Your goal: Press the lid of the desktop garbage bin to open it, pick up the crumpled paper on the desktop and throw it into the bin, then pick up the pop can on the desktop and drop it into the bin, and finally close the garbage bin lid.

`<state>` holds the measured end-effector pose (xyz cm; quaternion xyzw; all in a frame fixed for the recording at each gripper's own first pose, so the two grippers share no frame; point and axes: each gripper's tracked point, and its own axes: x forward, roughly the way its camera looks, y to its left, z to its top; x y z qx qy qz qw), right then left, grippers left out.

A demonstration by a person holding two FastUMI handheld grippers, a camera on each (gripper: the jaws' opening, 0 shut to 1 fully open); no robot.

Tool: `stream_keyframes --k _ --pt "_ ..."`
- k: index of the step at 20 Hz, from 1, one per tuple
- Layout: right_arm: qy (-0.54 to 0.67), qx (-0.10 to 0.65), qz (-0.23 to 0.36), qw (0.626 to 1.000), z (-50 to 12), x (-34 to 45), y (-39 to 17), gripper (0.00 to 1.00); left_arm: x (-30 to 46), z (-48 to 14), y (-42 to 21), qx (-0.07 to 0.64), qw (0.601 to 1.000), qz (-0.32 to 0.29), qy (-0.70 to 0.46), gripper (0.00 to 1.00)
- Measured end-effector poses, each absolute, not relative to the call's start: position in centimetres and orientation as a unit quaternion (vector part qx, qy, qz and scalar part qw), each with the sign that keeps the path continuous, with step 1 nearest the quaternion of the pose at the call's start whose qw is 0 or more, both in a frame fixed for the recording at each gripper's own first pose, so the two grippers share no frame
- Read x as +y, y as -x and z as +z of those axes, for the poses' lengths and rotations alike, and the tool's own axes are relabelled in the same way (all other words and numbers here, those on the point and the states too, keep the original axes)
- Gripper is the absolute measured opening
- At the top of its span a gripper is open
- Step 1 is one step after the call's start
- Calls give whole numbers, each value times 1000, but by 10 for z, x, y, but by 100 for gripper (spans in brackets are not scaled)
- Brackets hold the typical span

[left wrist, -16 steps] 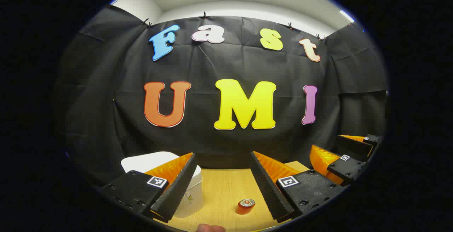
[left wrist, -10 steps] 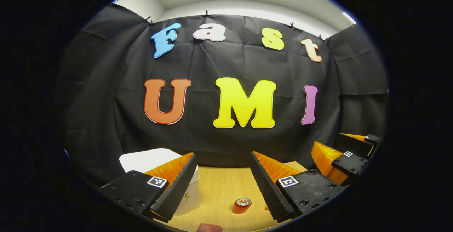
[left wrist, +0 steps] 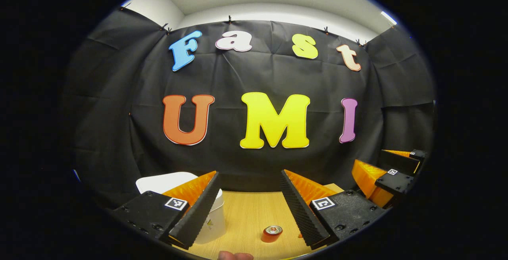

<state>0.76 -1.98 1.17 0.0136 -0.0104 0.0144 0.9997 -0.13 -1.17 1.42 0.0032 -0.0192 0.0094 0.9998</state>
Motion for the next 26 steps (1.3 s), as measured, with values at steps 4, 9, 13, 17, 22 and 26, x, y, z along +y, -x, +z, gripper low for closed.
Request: stream_keyframes --k 4,9,13,17,22,26 --pt "-17 -6 22 1000 8 -18 -9 94 -3 22 2 -38 999 26 -28 98" --pt "-17 -8 33 999 10 -12 -9 92 4 22 1 -37 998 35 -47 98" --pt "-14 -5 43 999 9 -7 -8 94 8 18 1 -27 997 44 -51 98" --pt "-16 0 49 999 7 -8 -8 92 17 13 -3 -13 997 60 -38 98" --pt "-21 4 49 999 5 -15 -13 92 46 14 -12 -10 993 108 -40 97" --pt "-20 9 55 998 4 -17 -19 94 65 17 -18 -12 990 137 -41 97"
